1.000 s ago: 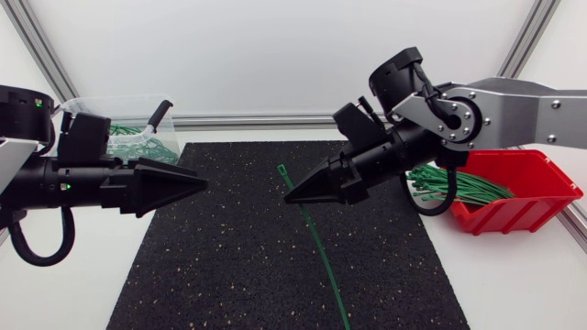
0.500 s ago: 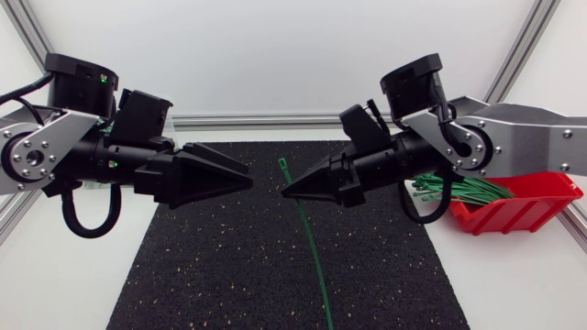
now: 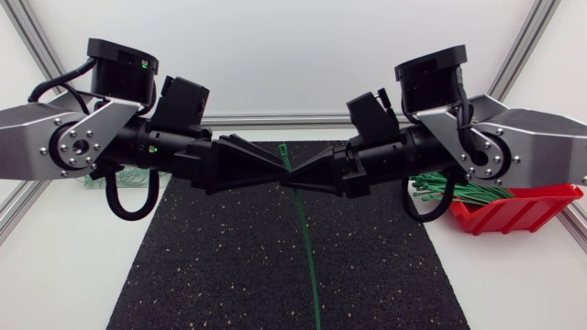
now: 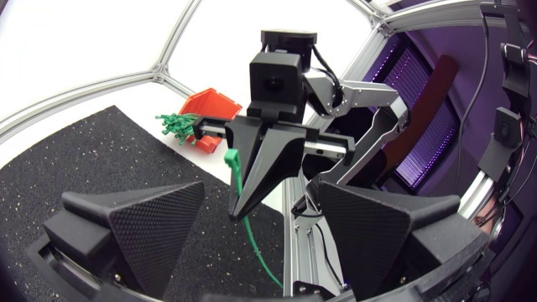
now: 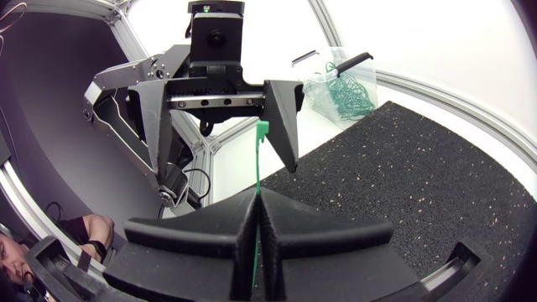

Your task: Take a green cable tie from the red box, thread the tail through the head to close it, then place it in the transparent bin on the left.

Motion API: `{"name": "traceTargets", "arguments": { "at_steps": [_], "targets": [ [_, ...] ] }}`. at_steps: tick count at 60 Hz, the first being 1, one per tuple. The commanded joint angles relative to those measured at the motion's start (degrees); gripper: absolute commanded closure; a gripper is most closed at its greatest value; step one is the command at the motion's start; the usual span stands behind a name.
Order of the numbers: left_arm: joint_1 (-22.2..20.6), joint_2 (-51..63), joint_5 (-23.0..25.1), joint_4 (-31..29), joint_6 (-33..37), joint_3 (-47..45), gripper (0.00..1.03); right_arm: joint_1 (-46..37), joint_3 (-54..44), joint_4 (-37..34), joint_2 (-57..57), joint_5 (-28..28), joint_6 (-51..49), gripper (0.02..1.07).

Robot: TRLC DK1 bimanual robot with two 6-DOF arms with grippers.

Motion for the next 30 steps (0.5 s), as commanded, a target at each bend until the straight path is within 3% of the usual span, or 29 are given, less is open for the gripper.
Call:
{"name": "traceTargets", "arguments": {
  "at_steps": [1,10,20,30],
  "targets": [
    [-0.35,1.26,0.6,3.01,-5.03,1.58,0.13,-0.15,-2.02,0.94,-0.98,-0.04,2.17,1.01],
    [-0.44,1.79,0.51,5.38,-8.02,1.32,0.27,-0.42,-2.64,1.9,-0.89,-0.04,2.96,1.01],
    [-0.26,1.79,0.51,5.65,-8.19,0.44,0.28,-0.59,-4.04,6.56,-0.63,-0.22,6.57,1.01],
    [-0.35,1.7,-0.1,6.18,-8.98,0.35,0.51,-0.59,-4.48,8.14,-0.27,-0.04,7.45,1.01]
  ]
}}
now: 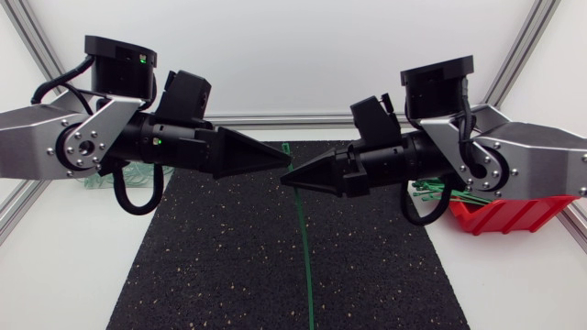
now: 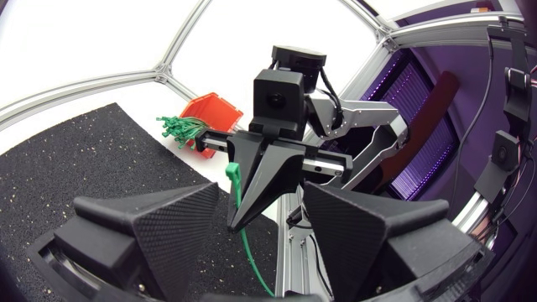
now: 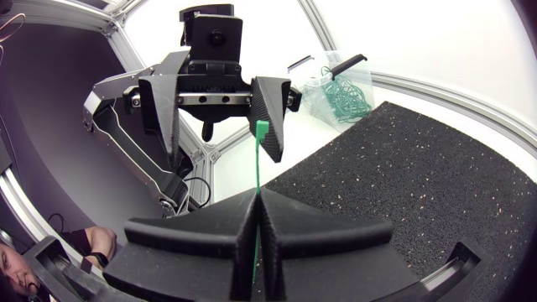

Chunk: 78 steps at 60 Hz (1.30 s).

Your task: Take a green cable tie from the red box, thread the tail through the head to close it, then place it in the transparent bin on the left.

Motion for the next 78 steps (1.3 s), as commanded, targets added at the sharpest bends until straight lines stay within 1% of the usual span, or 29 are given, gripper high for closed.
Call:
{"name": "traceTargets", "arguments": {
  "at_steps": [1,5,12,13,15,17,19,25,28,31,48,56,70,71,72,74,78],
  "targets": [
    [-0.44,0.76,-0.21,1.02,-1.35,0.31,0.53,-0.18,-1.64,1.76,0.01,-0.02,2.4,1.01],
    [-0.61,1.03,-0.57,1.28,-1.44,0.05,0.6,-0.18,-1.91,2.82,0.19,-0.02,3.54,1.01],
    [-1.32,1.55,-0.92,1.55,-1.44,0.13,0.62,-0.18,-1.99,3.35,0.36,-0.02,3.98,1.01],
    [-1.4,1.55,-1.0,1.55,-1.44,0.13,0.63,-0.18,-1.99,3.35,0.36,-0.02,3.98,1.01],
    [-1.58,1.55,-1.36,1.55,-1.53,0.13,0.69,-0.18,-1.99,3.35,0.36,-0.02,3.98,1.01],
    [-1.58,1.55,-1.36,1.55,-1.62,0.05,0.71,-0.18,-1.91,3.35,0.45,-0.02,3.98,1.01],
    [-1.58,1.64,-1.44,1.55,-1.62,0.05,0.73,-0.18,-1.91,3.35,0.54,-0.02,3.98,1.01],
    [-1.49,1.73,-1.62,1.55,-1.62,0.05,0.74,-0.18,-1.99,3.35,0.71,-0.02,4.07,1.01],
    [-1.4,1.82,-1.62,1.55,-1.71,0.05,0.8,-0.18,-1.99,3.35,0.63,-0.02,4.16,1.01],
    [-1.23,1.91,-1.71,1.46,-1.71,-0.04,0.82,-0.18,-2.08,3.35,0.63,-0.02,4.16,1.01],
    [-0.44,1.99,-1.71,1.55,-1.79,-0.04,0.83,-0.35,-2.35,3.35,0.27,-0.02,4.33,1.01],
    [-0.17,1.99,-1.71,1.55,-2.06,-0.04,0.89,-0.44,-2.43,3.35,0.1,-0.02,4.33,1.01],
    [-0.26,1.99,-1.71,1.55,-2.06,-0.22,0.89,-0.44,-2.7,3.52,0.01,-0.02,4.33,1.01],
    [-0.26,1.99,-1.8,1.55,-2.06,-0.22,0.9,-0.44,-2.7,3.52,0.01,-0.02,4.33,1.01],
    [-0.35,1.99,-1.88,1.55,-2.06,-0.22,0.93,-0.44,-2.7,3.43,0.01,-0.02,4.33,1.01],
    [-0.35,1.99,-1.97,1.55,-2.14,-0.22,0.96,-0.44,-2.7,3.52,0.01,-0.02,4.33,1.01],
    [-0.35,1.99,-2.15,1.55,-2.14,-0.22,0.97,-0.35,-2.79,3.43,0.01,-0.02,4.33,1.01]
  ]
}}
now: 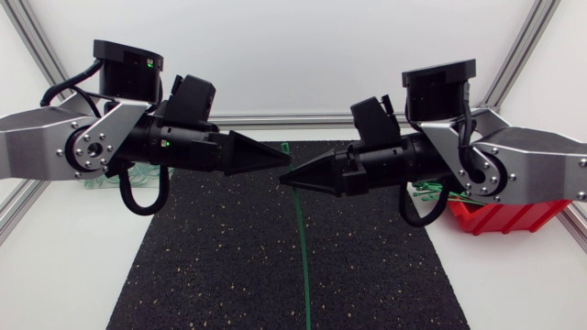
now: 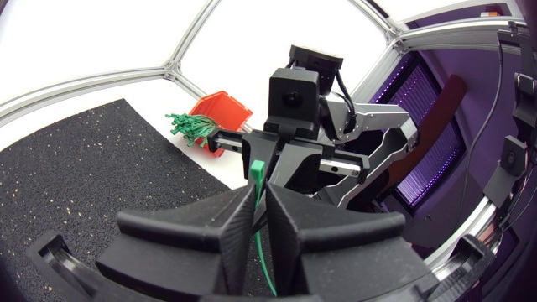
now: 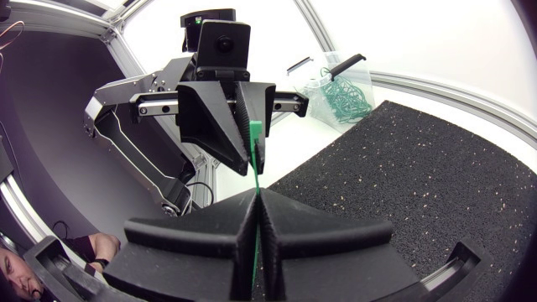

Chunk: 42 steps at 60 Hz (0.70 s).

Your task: Take a green cable tie from the red box, thread the tail through the head to close it, then place it in the transparent bin on the left.

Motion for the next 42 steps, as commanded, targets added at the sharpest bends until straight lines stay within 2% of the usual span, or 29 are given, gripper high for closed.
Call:
{"name": "traceTargets", "arguments": {
  "at_steps": [1,7,42],
  "targets": [
    [0.11,0.75,0.34,0.69,-1.45,-0.2,0.97,-0.31,-1.67,0.42,0.01,0.0,1.14,1.01],
    [-0.07,0.75,-0.01,0.69,-1.62,-0.2,0.99,-0.04,-1.76,0.51,0.01,0.09,1.23,1.01],
    [-1.21,0.66,-0.97,0.96,-1.8,-0.28,0.99,2.86,-1.14,1.12,2.56,1.05,1.05,1.01]
  ]
}}
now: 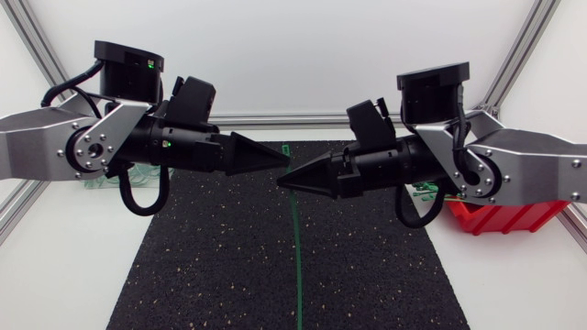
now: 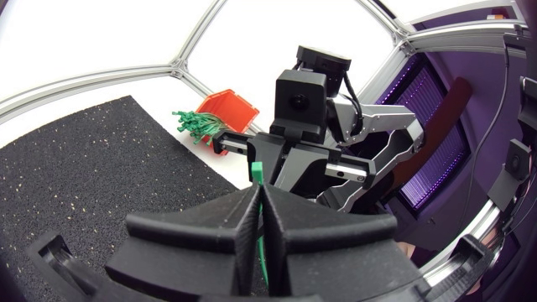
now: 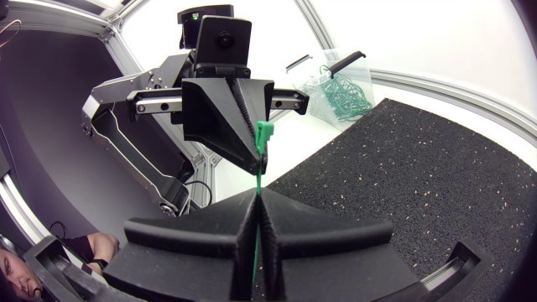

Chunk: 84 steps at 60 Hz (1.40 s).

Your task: Take a green cable tie from the red box, thread the tail through the head to close it, then place it in the transparent bin on the left.

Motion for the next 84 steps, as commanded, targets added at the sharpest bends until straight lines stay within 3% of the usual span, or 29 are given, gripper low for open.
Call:
{"name": "traceTargets", "arguments": {
  "at_steps": [1,31,39,42,56,59,73,77,84],
  "targets": [
    [-0.95,0.64,0.56,1.07,-1.12,-0.2,0.99,1.68,-1.1,0.73,1.71,0.14,0.97,1.01],
    [-0.68,-0.06,0.56,1.07,-1.12,-0.81,0.99,1.06,-1.45,0.2,0.65,0.14,0.88,1.01],
    [0.2,-0.5,0.47,1.07,-1.56,-0.81,0.99,-0.17,-1.45,-0.94,-0.23,-0.48,0.61,0.94],
    [0.46,-0.68,0.38,0.98,-1.65,-0.81,0.99,-0.52,-1.54,-1.82,-0.67,-0.48,0.09,0.87],
    [2.83,-2.35,-0.76,0.8,-1.47,-2.13,0.99,-1.31,0.04,-10.87,-0.67,-0.57,-8.79,0.23],
    [3.54,-3.05,-0.76,0.63,-1.3,-2.66,0.99,-1.22,0.48,-12.63,-0.4,-0.48,-10.64,0.14],
    [5.82,-6.83,-1.38,-0.6,-0.33,-4.94,0.99,-2.37,0.66,-18.08,0.48,1.63,-20.57,0.08],
    [6.52,-6.92,-1.38,-0.78,0.11,-5.29,0.99,-2.54,1.1,-21.95,0.39,2.86,-27.95,0.06],
    [7.05,-7.18,-1.55,-1.22,0.55,-5.82,0.99,-2.54,-0.4,-21.24,-0.84,3.83,-30.41,0.06]
  ]
}}
